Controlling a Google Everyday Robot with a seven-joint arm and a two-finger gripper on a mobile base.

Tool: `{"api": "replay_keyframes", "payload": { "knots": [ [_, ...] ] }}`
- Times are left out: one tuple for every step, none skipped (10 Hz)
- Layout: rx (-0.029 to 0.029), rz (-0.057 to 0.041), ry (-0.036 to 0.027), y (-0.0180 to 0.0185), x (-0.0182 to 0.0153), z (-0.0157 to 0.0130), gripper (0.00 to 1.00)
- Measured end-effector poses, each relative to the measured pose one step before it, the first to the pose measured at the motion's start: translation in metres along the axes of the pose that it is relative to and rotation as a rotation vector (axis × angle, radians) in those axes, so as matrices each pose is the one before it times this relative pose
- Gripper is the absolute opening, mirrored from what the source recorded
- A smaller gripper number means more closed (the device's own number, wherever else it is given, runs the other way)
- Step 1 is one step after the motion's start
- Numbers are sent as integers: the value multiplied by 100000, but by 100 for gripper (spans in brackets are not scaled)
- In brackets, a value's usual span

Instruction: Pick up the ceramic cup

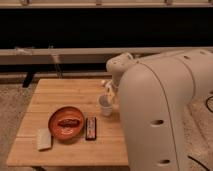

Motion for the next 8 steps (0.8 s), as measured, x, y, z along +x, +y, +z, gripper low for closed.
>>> {"api": "replay_keyframes", "payload": {
  "knots": [
    [-2517,-297,635,467,85,1005,80],
    [-1944,31,776,303,202,808,80],
    [13,361,496,19,180,555,80],
    [1690,174,439,-226,65,77,80],
    [1236,-464,-152,242,-259,-492,74],
    [-131,-246,188,-1,100,-365,64],
    [-587,99,16,16,108,-214,56],
    [-285,-31,185,60,100,-209,46]
  ]
}}
